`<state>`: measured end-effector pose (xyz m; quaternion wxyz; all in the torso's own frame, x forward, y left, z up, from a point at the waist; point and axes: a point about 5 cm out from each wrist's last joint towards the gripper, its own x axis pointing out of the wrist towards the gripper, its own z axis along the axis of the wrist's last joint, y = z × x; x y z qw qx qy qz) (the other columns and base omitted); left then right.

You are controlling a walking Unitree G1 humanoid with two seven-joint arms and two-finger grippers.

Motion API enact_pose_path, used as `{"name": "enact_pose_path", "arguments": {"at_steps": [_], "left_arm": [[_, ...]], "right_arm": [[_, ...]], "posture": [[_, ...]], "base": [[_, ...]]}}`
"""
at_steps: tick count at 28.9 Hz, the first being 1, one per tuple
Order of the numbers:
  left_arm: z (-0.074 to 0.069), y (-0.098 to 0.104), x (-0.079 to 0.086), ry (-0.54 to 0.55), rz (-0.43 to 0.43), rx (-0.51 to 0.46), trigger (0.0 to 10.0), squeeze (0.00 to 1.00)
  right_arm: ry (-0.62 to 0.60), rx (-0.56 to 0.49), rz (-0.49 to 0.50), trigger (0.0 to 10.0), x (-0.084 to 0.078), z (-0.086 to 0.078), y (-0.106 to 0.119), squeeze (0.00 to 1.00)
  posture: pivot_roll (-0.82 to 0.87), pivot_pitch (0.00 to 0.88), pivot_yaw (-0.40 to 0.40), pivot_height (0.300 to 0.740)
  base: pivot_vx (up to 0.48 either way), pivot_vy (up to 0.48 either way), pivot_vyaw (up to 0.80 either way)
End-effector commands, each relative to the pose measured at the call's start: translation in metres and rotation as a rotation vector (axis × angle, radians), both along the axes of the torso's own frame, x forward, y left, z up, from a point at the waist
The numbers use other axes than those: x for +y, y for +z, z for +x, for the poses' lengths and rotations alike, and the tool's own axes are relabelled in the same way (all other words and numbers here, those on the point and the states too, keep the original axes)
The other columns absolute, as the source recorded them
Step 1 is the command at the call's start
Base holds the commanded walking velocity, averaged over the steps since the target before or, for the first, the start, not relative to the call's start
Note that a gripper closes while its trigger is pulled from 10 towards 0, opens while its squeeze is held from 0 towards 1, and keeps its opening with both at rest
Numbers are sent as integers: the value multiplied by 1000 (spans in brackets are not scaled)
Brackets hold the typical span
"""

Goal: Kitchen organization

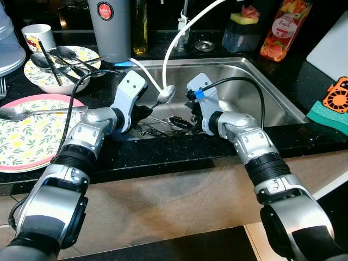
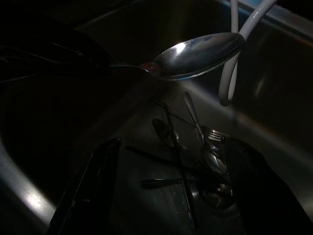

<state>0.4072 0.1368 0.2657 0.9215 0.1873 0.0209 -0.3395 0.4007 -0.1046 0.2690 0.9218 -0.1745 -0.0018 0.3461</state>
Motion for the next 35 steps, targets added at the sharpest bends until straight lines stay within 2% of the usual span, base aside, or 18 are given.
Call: {"name": "enact_pose_path", "arguments": {"at_steps": [1,2,3,4,5,7,8,12,19,20,21,23,24,25,26,28,32,35], "left_arm": [[1,-5,-3,-10,32,9,10000,263],[1,-5,-3,-10,33,10,10000,416],[1,-6,-2,-11,37,10,10000,416],[1,-7,-2,-11,41,12,10000,322],[2,-7,-2,-8,46,11,10000,35],[2,-7,-2,-8,46,11,10000,35],[3,-9,-1,-3,43,12,10000,0],[4,-11,0,3,42,18,10000,0],[4,-13,0,5,42,23,10000,0],[4,-13,0,4,33,30,10000,47],[5,-13,0,3,20,35,10000,976],[6,-11,1,19,9,23,10000,1000],[6,-9,2,19,18,7,10000,435],[6,-9,2,15,21,2,10000,435],[6,-7,2,21,15,-4,10000,0],[7,-1,4,40,-1,-25,10000,0],[9,34,26,256,-112,-177,10000,0],[-8,50,26,122,-198,-211,10000,0]], "right_arm": [[1,-10,-1,10000,0,-1,5,0],[2,-10,-1,10000,0,-1,5,0],[5,-8,0,10000,0,-1,5,0],[14,0,13,10000,0,-1,5,0],[45,21,52,10000,2,-2,6,0],[45,21,52,10000,2,-2,6,0],[103,45,119,10000,4,-5,9,0],[227,50,173,10000,9,-13,14,0],[321,45,170,10000,15,-22,15,0],[320,45,168,10000,16,-22,14,0],[320,45,166,10000,16,-23,14,0],[317,44,151,10000,15,-23,13,0],[315,42,142,10000,15,-23,13,0],[315,42,140,10000,15,-24,13,0],[312,40,131,10000,15,-23,13,0],[306,40,121,10000,15,-23,12,0],[282,41,114,10000,14,-21,11,0],[275,43,113,10000,12,-21,10,0]], "posture": [[-37,185,-14,740],[-37,185,-14,740],[-37,185,-14,740],[-37,184,-15,740],[-37,184,-15,740],[-37,184,-15,740],[-37,181,-16,740],[-38,179,-16,740],[-40,175,-16,740],[-40,175,-16,740],[-40,175,-16,740],[-38,168,-16,740],[-38,168,-16,740],[-38,168,-16,740],[-38,168,-16,740],[-36,168,-16,740],[-34,174,-14,740],[-34,173,-14,740]], "base": [[0,0,0],[0,0,0],[0,0,0],[0,0,0],[0,0,0],[0,0,0],[0,0,0],[0,0,0],[0,0,0],[0,0,0],[0,0,0],[0,0,0],[0,0,0],[0,0,0],[0,0,0],[0,0,0],[0,0,0],[0,0,0]]}}
